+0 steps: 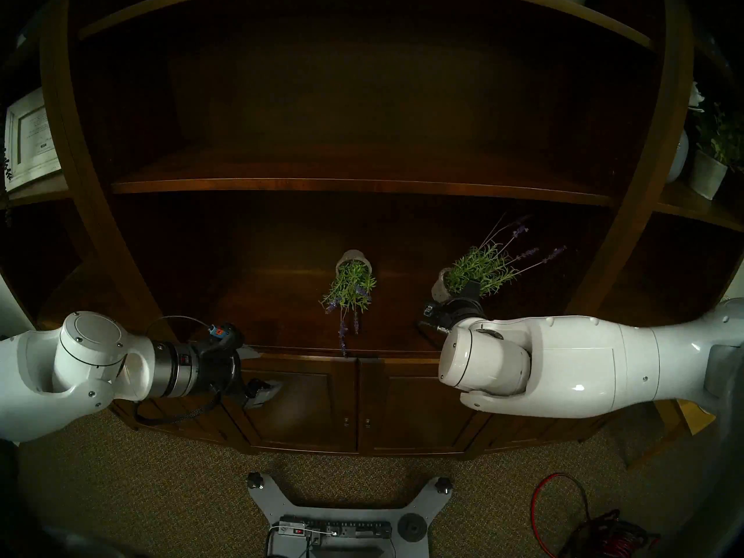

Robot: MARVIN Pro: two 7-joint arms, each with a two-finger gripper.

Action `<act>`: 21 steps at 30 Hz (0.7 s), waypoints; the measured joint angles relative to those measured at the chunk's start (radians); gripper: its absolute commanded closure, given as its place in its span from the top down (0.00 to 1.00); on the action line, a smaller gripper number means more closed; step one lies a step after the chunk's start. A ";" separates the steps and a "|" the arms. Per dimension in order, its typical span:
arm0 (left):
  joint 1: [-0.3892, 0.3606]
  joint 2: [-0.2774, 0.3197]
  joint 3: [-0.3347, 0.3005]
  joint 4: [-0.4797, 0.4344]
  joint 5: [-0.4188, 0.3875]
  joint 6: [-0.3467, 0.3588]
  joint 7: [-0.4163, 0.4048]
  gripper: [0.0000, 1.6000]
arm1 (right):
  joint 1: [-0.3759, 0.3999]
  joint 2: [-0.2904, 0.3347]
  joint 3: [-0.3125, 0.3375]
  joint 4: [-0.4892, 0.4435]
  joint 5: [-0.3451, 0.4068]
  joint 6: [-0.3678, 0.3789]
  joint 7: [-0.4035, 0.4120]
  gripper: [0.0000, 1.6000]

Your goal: Place the fake decorative plant upright

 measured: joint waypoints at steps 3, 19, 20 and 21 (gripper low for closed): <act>0.000 0.000 0.000 0.000 0.000 0.000 0.000 1.00 | 0.018 0.003 -0.022 -0.001 -0.011 0.000 0.002 0.00; 0.000 0.000 0.000 0.000 0.000 0.000 0.000 1.00 | 0.128 0.015 -0.173 -0.022 -0.067 0.000 0.046 0.00; 0.000 0.000 0.000 0.000 0.000 0.000 0.000 1.00 | 0.136 0.015 -0.185 -0.023 -0.070 0.000 0.051 0.00; 0.000 0.000 0.000 0.000 0.000 0.000 0.000 1.00 | 0.140 0.015 -0.190 -0.024 -0.071 0.000 0.054 0.00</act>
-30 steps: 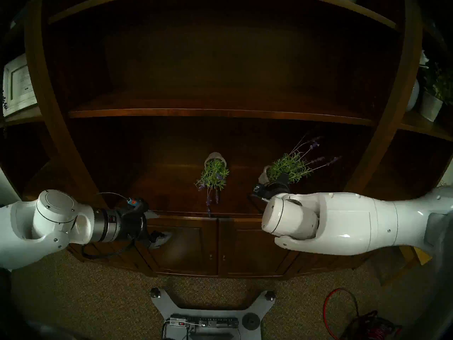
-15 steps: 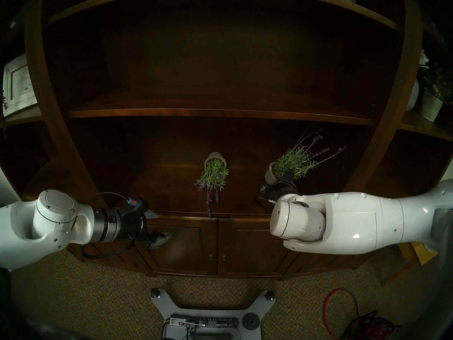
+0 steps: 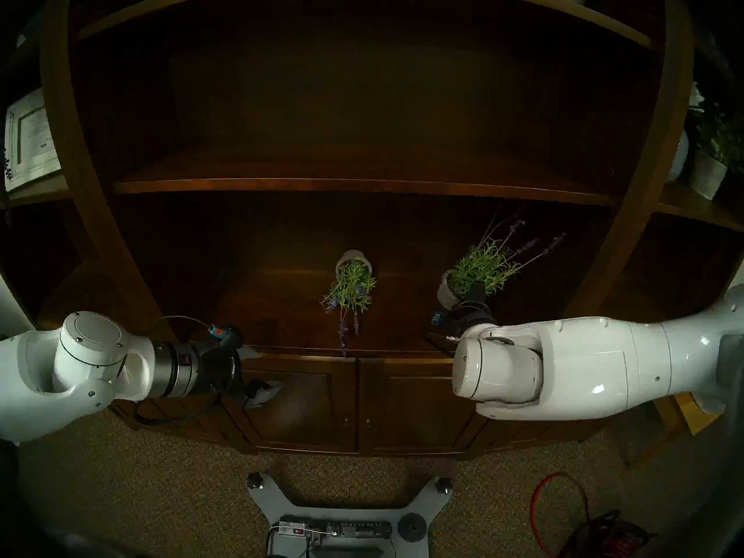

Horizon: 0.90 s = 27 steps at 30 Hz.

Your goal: Place the fake decorative plant upright

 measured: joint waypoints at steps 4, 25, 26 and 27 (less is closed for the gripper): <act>0.000 0.000 0.000 0.000 0.000 0.000 0.000 1.00 | 0.031 -0.004 -0.039 0.000 -0.009 0.000 0.019 0.00; 0.000 0.000 0.000 0.000 0.000 0.000 0.000 1.00 | 0.174 -0.076 -0.254 0.059 -0.049 0.000 0.096 0.00; 0.000 0.000 0.000 0.000 0.000 0.000 0.000 1.00 | 0.182 -0.082 -0.266 0.061 -0.050 0.000 0.100 0.00; 0.000 0.000 0.000 0.000 0.000 0.000 0.000 1.00 | 0.189 -0.086 -0.276 0.063 -0.051 -0.001 0.103 0.00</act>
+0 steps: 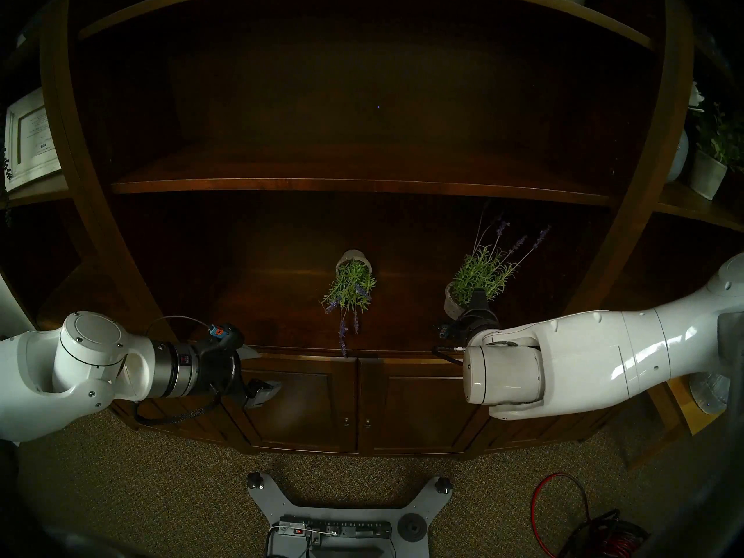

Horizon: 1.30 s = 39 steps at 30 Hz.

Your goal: Place the fake decorative plant upright

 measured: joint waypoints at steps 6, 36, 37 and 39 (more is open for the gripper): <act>0.000 0.000 0.000 0.000 0.000 0.000 0.000 1.00 | 0.042 -0.029 -0.059 0.009 -0.001 0.000 0.019 0.00; 0.000 0.000 0.000 0.000 0.000 0.000 0.000 1.00 | 0.253 -0.212 -0.311 -0.045 0.207 0.000 0.067 1.00; 0.000 0.000 0.000 0.000 0.000 0.000 0.000 1.00 | 0.260 -0.222 -0.317 -0.045 0.222 -0.001 0.064 1.00; 0.000 0.000 0.000 0.000 0.000 0.000 0.000 1.00 | 0.268 -0.234 -0.325 -0.045 0.241 -0.001 0.060 1.00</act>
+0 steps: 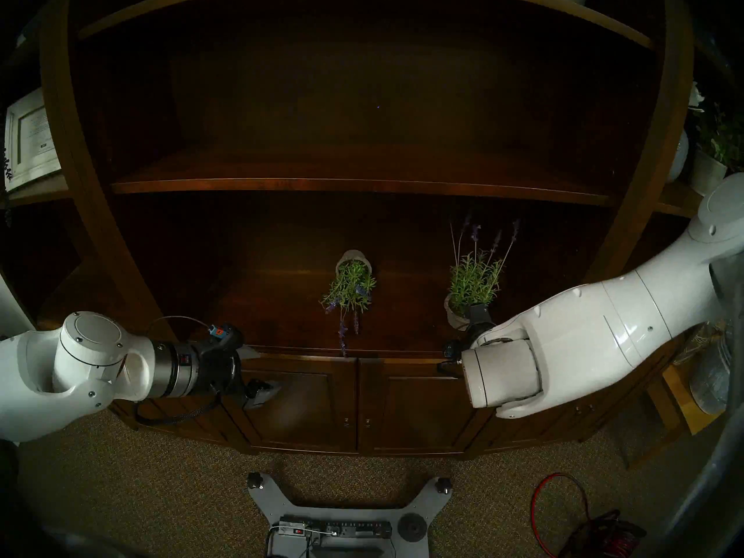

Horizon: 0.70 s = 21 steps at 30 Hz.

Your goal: Place the fake decorative plant upright

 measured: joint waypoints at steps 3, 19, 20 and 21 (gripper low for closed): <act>0.000 0.000 0.000 0.000 0.000 0.000 0.000 1.00 | 0.015 -0.022 -0.013 -0.001 0.037 0.000 -0.011 1.00; 0.000 0.000 0.000 0.000 0.000 0.000 0.000 1.00 | 0.120 -0.062 -0.056 -0.092 0.184 0.000 -0.096 1.00; 0.000 0.000 0.000 0.000 0.000 0.000 0.000 1.00 | 0.128 -0.061 -0.057 -0.102 0.192 0.000 -0.104 1.00; 0.000 0.000 0.000 0.000 0.000 0.000 0.000 1.00 | 0.138 -0.057 -0.057 -0.116 0.204 0.000 -0.116 1.00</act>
